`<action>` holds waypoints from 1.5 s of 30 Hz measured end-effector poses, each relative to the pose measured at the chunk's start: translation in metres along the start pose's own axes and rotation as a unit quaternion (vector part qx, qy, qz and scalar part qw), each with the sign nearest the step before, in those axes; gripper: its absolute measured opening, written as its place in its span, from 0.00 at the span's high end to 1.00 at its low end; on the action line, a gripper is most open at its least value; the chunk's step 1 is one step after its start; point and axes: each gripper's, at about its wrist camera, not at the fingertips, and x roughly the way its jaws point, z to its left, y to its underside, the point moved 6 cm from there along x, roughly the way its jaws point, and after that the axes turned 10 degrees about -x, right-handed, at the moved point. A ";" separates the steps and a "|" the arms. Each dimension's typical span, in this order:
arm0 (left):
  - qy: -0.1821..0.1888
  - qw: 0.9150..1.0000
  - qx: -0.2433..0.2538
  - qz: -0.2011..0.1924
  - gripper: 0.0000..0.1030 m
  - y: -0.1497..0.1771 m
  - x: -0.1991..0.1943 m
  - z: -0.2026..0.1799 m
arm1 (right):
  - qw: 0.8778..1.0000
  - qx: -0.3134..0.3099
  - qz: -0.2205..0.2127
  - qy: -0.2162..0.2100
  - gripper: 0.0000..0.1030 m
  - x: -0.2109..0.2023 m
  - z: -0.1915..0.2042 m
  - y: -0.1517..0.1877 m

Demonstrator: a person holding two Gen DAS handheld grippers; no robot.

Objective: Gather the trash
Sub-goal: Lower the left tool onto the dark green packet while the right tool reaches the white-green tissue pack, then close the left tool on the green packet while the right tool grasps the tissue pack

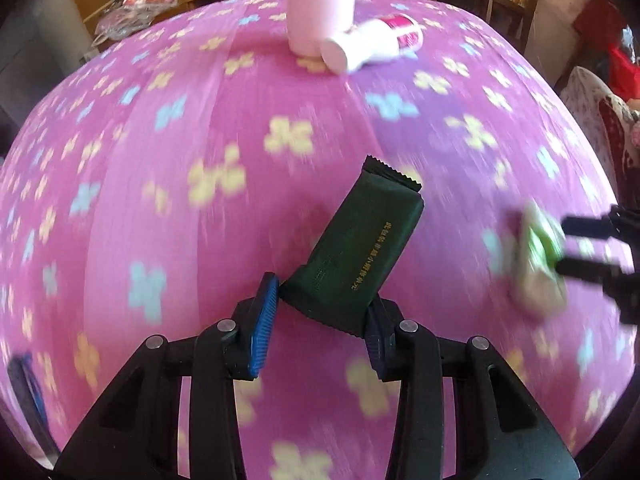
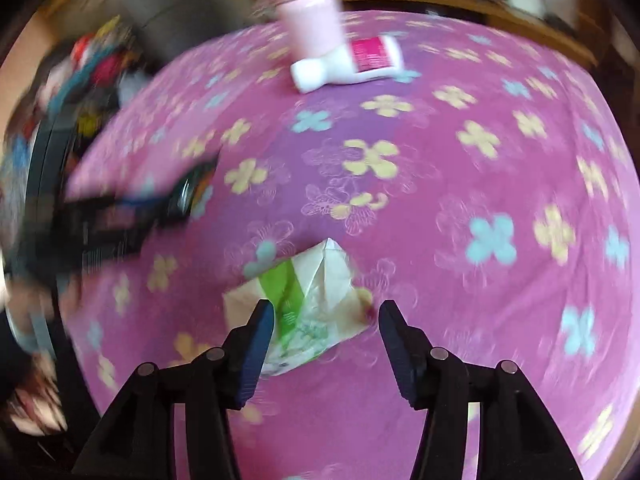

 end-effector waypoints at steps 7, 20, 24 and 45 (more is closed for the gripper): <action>0.036 0.999 -0.005 -0.002 0.52 0.029 -0.019 -0.010 | 0.991 0.128 -0.039 0.015 0.41 -0.018 0.016 0.014; 0.079 0.997 -0.011 -0.019 0.48 0.044 -0.053 0.001 | 0.986 0.136 -0.033 0.096 0.31 0.021 0.041 -0.022; 0.073 0.997 0.001 -0.017 0.45 0.041 -0.046 0.001 | 0.989 0.091 -0.009 0.115 0.31 0.021 0.040 -0.013; 0.084 0.996 -0.003 0.013 0.45 0.035 -0.017 -0.021 | 0.985 0.140 -0.028 0.097 0.23 0.013 0.009 -0.018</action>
